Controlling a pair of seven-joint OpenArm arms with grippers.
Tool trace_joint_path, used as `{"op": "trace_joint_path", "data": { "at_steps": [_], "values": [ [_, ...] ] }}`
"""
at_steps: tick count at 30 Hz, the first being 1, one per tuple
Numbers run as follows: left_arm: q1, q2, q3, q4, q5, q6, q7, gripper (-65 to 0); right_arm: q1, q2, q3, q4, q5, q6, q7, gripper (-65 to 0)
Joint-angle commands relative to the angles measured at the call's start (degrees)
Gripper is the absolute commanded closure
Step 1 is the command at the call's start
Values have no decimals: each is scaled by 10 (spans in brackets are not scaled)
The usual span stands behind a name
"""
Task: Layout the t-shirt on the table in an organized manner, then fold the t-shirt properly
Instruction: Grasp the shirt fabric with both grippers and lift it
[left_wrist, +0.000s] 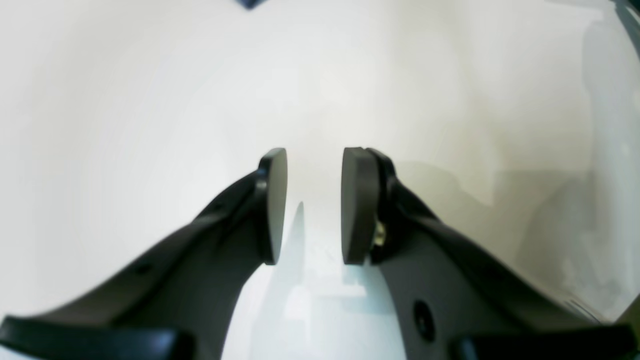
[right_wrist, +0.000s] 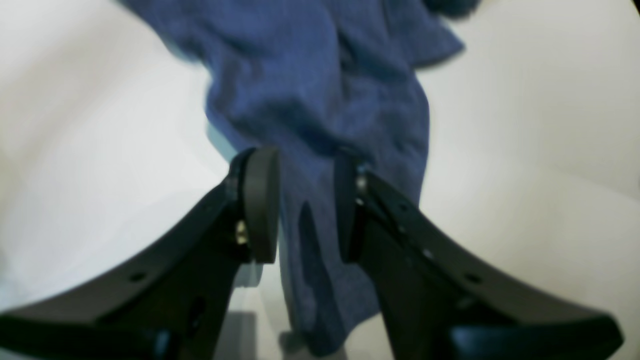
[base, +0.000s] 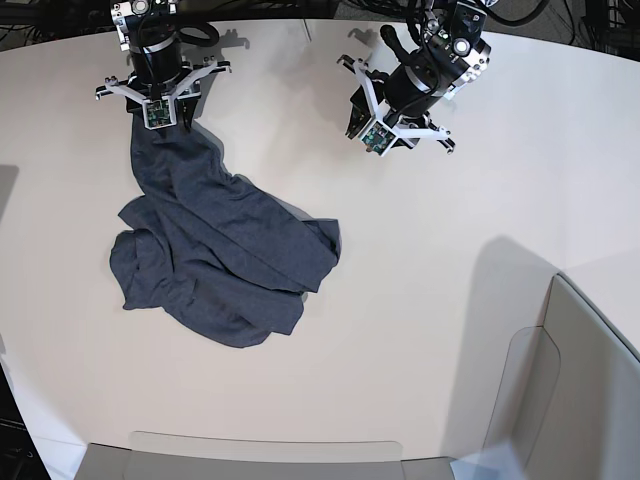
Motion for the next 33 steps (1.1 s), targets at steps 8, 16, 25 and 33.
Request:
{"op": "trace_joint_path", "data": {
  "at_steps": [8, 16, 25, 33],
  "values": [
    [8, 0, 0, 8, -3, 2, -13, -167, 35, -4, -1, -37, 2, -1, -57, -197],
    [11, 0, 0, 8, -1, 2, -13, -167, 38, -5, -15, -40, 2, 0, -62, 0],
    [12, 0, -23, 8, -3, 2, -13, -167, 46, -1, -149, 16, 2, -1, -61, 0],
    [20, 3, -99, 8, -3, 2, -36, -167, 119, 37, -374, 16, 2, -1, -61, 0]
  ]
}}
